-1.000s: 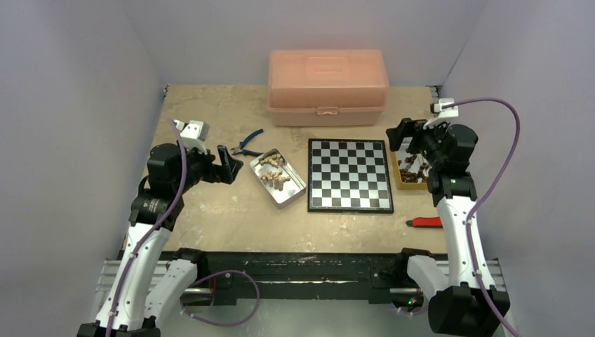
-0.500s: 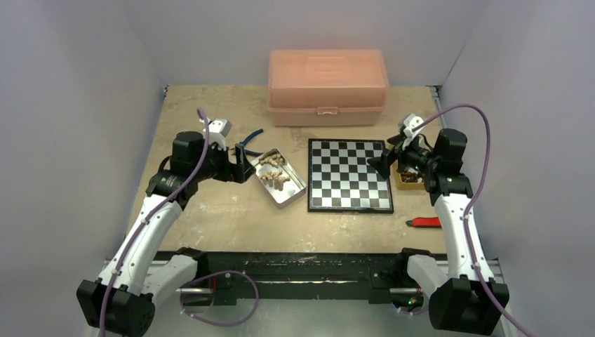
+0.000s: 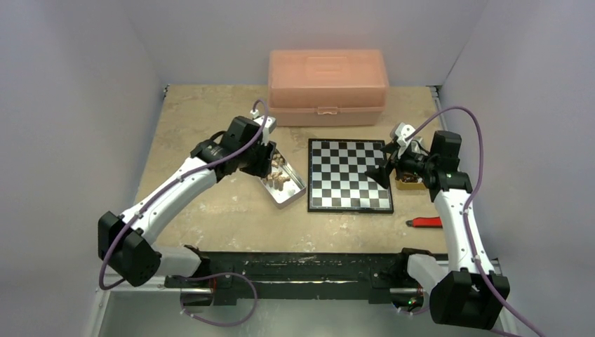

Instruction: Set up the chess pieces on the board

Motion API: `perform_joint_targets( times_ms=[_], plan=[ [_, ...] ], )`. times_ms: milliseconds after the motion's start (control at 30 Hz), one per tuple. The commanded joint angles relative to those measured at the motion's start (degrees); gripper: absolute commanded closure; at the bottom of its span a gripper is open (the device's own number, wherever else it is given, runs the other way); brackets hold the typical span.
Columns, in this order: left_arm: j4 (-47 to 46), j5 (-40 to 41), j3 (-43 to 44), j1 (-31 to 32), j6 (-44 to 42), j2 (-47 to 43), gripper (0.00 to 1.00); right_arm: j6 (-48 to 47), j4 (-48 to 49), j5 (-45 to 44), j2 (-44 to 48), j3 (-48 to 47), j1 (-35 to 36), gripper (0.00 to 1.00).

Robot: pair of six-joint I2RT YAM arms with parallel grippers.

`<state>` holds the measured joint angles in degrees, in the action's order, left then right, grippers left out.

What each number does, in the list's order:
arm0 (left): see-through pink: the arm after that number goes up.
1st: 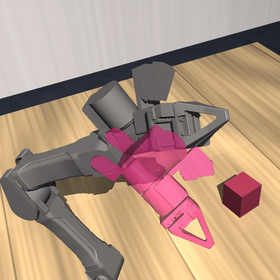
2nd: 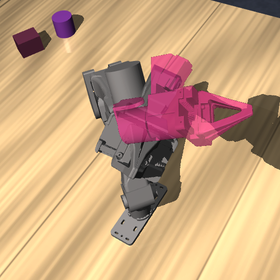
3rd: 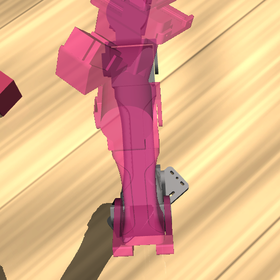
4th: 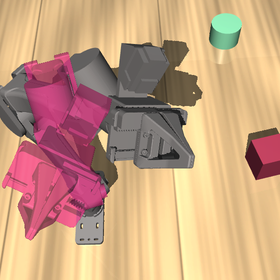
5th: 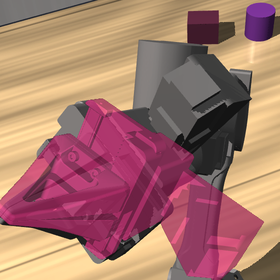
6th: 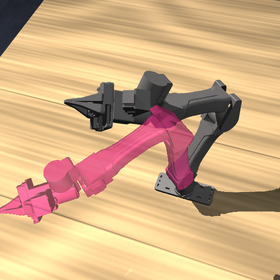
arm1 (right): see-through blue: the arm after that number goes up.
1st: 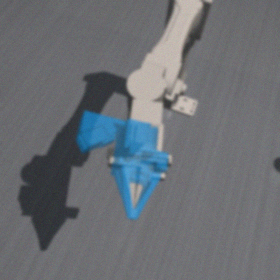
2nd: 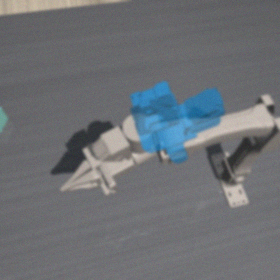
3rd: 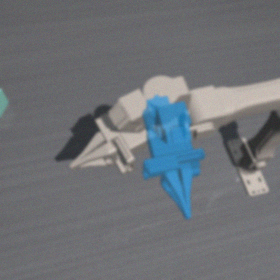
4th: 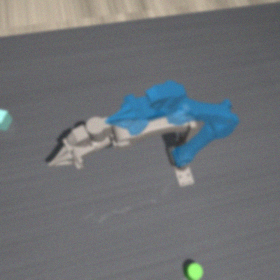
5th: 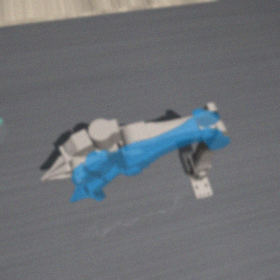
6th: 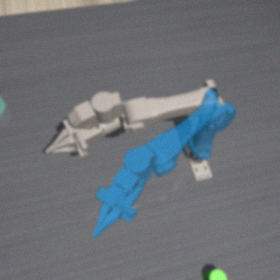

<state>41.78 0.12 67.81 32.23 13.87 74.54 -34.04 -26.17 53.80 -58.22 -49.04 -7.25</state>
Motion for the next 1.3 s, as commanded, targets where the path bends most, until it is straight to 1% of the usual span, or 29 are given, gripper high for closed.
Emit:
perform_joint_targets(
  times_ms=[0, 200, 433, 767, 1033, 1267],
  plan=[
    [0.7, 5.8, 3.2, 1.8, -0.7, 3.9, 0.53, -5.3, -1.9, 4.5, 2.6, -1.2, 0.1, 0.01],
    [-2.0, 3.1, 3.7, 2.0, -2.4, 10.1, 0.65, -0.5, -1.4, 5.7, 3.5, -2.5, 0.0, 0.01],
    [-4.5, 1.4, 4.3, 2.0, -4.6, 15.1, 0.69, 0.6, -0.2, 5.1, 3.6, -1.9, 0.0, 0.01],
    [-6.7, -1.8, 6.0, 2.0, -5.9, 21.1, 0.7, 1.1, 0.4, 4.0, 3.3, -1.8, 0.0, 0.01],
    [-7.4, -2.0, 6.4, 2.0, -6.1, 23.4, 0.73, 1.2, 0.4, 3.5, 3.0, -1.9, 0.0, 0.01],
    [-7.2, -0.8, 6.7, 2.0, -6.5, 24.8, 0.78, 1.2, 0.3, 3.3, 2.8, -1.9, 0.0, 0.01]
  ],
)
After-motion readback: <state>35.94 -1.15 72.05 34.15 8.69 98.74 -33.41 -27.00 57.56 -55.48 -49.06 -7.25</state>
